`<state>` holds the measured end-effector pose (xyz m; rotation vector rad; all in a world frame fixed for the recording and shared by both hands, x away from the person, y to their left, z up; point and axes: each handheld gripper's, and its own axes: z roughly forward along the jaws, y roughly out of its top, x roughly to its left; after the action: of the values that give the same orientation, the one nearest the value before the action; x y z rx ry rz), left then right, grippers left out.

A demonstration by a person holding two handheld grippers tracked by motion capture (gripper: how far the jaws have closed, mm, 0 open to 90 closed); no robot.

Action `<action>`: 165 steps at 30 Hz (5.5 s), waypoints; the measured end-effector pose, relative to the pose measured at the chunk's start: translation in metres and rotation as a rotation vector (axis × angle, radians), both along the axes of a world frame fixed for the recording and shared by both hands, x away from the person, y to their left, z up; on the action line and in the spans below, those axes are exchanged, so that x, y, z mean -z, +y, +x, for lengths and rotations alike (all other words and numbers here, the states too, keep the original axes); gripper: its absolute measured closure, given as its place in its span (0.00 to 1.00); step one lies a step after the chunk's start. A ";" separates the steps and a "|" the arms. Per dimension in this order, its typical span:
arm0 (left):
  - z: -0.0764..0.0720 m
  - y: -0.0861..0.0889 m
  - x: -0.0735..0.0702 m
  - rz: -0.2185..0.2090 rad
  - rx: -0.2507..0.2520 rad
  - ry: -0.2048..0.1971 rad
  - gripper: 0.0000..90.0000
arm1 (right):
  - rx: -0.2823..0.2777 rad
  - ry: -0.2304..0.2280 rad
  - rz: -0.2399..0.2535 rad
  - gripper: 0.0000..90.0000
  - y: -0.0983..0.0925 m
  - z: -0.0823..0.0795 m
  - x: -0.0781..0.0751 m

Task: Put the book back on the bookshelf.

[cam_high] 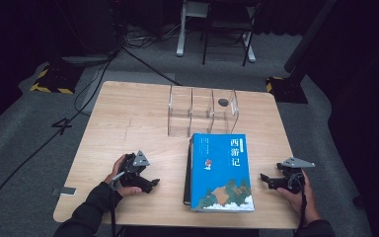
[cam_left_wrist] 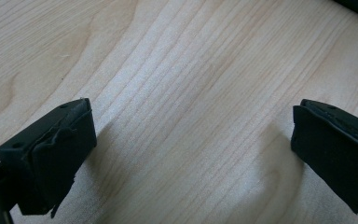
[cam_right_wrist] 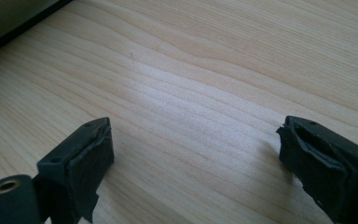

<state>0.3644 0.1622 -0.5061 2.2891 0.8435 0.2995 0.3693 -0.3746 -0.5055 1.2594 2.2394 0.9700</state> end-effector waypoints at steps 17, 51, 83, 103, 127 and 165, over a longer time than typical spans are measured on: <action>-0.003 -0.001 0.000 -0.001 -0.023 -0.002 0.01 | -0.020 -0.005 -0.005 0.18 0.000 -0.002 -0.001; 0.006 -0.009 0.000 0.002 0.027 -0.003 0.01 | -0.265 -0.017 0.048 0.27 0.029 -0.064 -0.081; 0.006 -0.024 -0.009 -0.017 0.059 -0.047 0.18 | -0.420 0.026 0.065 0.25 0.084 -0.065 -0.112; 0.032 -0.086 -0.045 -0.055 0.176 -0.119 0.24 | -0.490 0.232 0.175 0.17 0.088 -0.037 -0.088; 0.045 -0.089 -0.046 -0.091 0.154 -0.122 0.26 | -0.513 0.112 0.151 0.28 0.104 -0.022 -0.102; 0.081 -0.066 -0.043 -0.250 0.124 -0.075 0.74 | -0.553 -0.051 0.267 0.80 0.132 0.011 -0.104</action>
<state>0.4452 0.0958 -0.4633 2.0723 0.6588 0.2106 0.3799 -0.2422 -0.4017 0.6928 2.5338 1.5180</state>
